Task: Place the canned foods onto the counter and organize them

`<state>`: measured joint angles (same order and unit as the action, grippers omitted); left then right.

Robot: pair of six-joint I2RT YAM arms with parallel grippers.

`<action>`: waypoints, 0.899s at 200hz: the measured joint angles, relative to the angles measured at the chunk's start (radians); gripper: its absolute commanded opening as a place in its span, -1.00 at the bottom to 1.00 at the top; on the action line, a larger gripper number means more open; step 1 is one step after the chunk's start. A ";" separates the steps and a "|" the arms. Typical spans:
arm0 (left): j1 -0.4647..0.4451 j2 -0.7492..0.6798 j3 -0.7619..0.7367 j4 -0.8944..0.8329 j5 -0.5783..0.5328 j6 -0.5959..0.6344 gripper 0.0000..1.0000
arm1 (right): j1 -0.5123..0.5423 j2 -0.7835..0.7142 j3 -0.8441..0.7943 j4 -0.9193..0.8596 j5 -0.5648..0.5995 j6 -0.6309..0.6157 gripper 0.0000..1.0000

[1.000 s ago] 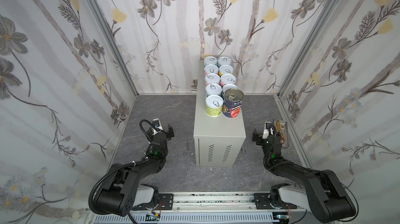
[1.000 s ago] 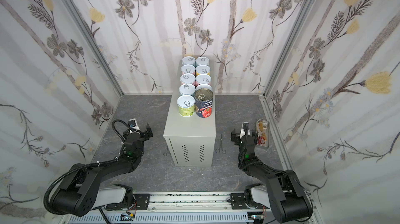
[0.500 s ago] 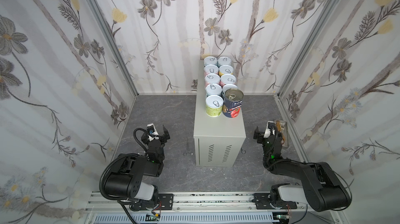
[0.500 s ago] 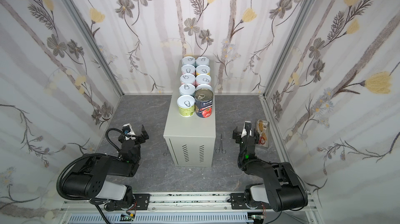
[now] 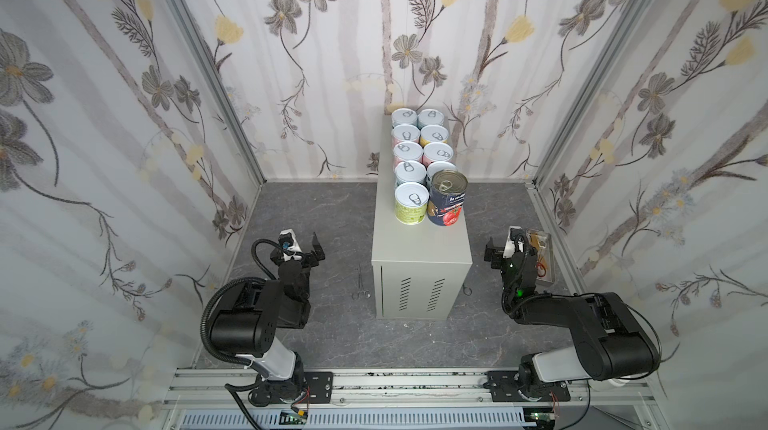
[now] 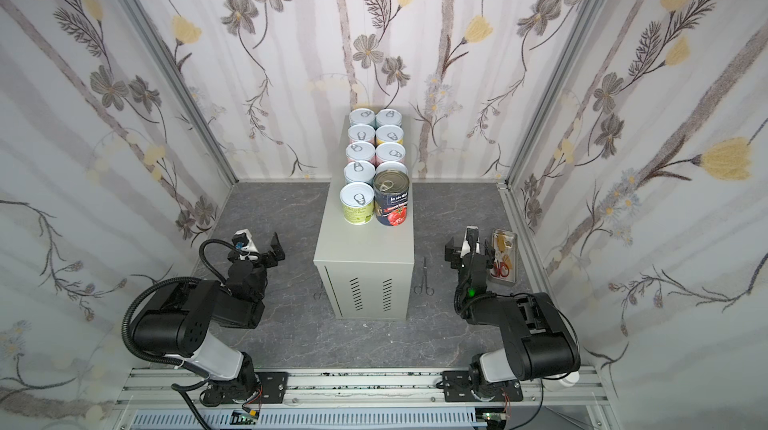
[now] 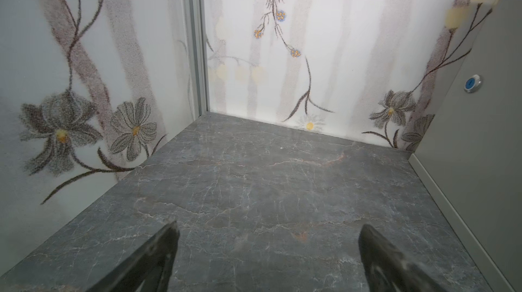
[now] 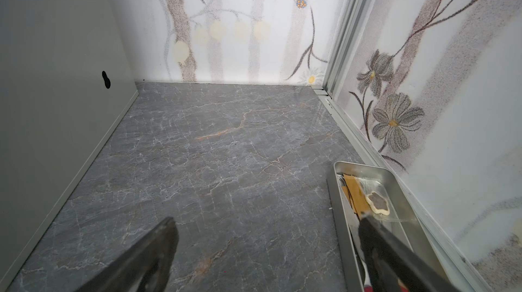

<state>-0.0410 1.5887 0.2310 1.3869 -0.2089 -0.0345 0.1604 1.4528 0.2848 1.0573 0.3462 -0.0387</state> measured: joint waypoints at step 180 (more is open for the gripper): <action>0.005 0.000 0.004 -0.067 0.045 -0.021 1.00 | -0.128 0.054 -0.074 0.173 -0.216 0.064 1.00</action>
<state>-0.0357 1.5887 0.2352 1.3197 -0.1638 -0.0559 0.0326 1.5066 0.2111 1.2301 0.1307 0.0257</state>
